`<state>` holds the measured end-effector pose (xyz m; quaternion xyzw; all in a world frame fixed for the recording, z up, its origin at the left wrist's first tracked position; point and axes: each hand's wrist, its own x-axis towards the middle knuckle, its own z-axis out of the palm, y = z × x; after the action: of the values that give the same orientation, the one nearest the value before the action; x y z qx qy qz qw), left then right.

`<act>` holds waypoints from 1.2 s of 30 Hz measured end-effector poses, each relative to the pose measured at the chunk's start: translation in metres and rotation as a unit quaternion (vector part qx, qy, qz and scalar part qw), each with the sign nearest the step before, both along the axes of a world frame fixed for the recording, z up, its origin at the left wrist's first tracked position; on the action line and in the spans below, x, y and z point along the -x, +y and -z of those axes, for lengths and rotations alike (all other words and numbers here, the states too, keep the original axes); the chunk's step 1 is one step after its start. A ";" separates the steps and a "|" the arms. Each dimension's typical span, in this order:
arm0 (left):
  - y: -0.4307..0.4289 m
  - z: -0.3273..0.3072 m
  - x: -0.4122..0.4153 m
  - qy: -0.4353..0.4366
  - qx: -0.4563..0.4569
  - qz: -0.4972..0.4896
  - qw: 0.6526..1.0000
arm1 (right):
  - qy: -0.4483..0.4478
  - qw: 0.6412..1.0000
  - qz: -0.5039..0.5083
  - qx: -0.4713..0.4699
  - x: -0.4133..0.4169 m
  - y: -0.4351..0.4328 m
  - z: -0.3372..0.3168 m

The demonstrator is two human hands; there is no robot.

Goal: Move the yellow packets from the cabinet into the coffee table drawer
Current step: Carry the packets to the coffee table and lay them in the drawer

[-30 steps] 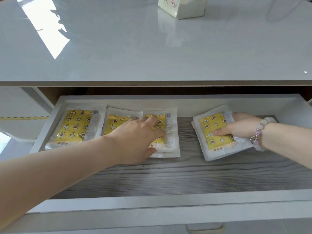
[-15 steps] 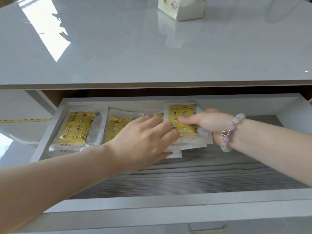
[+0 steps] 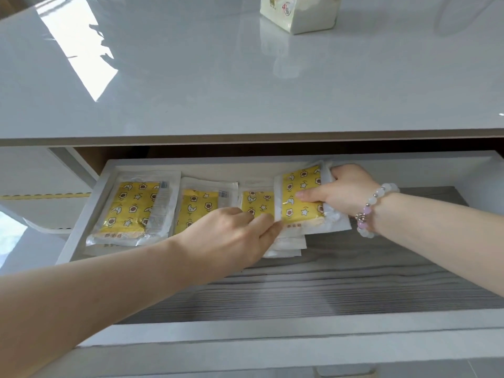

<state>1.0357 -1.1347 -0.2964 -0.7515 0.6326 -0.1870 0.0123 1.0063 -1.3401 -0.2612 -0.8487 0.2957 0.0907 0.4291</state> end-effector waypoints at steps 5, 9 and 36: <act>-0.003 -0.004 -0.001 0.028 -0.059 -0.058 0.996 | 0.021 1.000 0.000 0.007 0.010 -0.018 -0.005; -0.011 0.003 0.000 0.011 -0.064 -0.084 0.994 | 0.031 0.999 0.018 -0.029 0.013 -0.021 -0.007; 0.067 -0.020 -0.009 -0.039 -0.066 -0.082 0.994 | 0.018 0.984 -0.151 -0.093 -0.025 0.092 0.001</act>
<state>1.0444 -1.0678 -0.2765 -0.7907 0.5785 -0.1722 0.1023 1.0311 -1.2483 -0.2623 -0.8383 0.1615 0.1966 0.4822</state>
